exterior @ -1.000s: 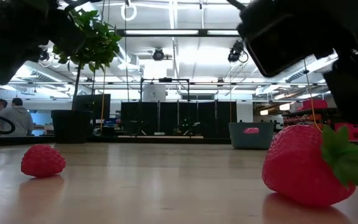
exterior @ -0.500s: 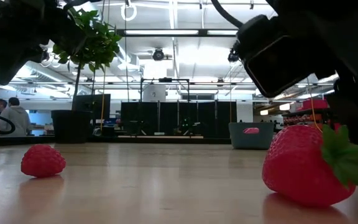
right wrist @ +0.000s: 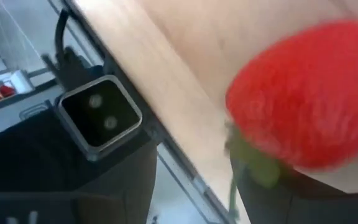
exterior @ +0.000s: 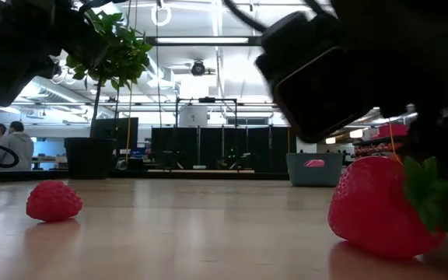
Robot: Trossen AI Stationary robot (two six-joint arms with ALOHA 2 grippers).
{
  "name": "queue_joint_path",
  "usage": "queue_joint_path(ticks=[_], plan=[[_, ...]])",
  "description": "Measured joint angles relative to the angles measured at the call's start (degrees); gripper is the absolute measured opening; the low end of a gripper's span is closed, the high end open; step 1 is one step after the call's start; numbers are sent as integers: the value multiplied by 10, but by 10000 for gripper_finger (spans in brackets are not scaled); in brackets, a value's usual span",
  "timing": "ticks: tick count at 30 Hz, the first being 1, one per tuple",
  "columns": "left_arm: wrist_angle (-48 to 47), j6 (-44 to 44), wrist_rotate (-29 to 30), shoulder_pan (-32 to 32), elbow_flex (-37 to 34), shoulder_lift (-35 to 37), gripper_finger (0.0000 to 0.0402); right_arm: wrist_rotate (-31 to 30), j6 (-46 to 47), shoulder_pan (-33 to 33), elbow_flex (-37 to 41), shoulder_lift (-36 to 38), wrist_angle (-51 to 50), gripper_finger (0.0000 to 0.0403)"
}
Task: Pick and placing Produce into tupperware
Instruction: Put the strawberry into the bin
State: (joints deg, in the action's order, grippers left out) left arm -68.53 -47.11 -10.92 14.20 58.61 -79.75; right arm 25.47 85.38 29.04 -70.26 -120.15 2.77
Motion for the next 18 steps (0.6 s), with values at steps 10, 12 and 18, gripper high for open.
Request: queue_joint_path(ticks=[10, 12, 18], plan=[[2, 4, 0, 0, 0, 0, 117, 0, -49, -17, -15, 8, -90, 213], [3, 4, 0, 0, 0, 0, 116, -3, -60, -20, -15, 14, -116, 213], [6, 4, 2, 0, 0, 0, 108, -5, -76, -23, -15, 19, -129, 213]])
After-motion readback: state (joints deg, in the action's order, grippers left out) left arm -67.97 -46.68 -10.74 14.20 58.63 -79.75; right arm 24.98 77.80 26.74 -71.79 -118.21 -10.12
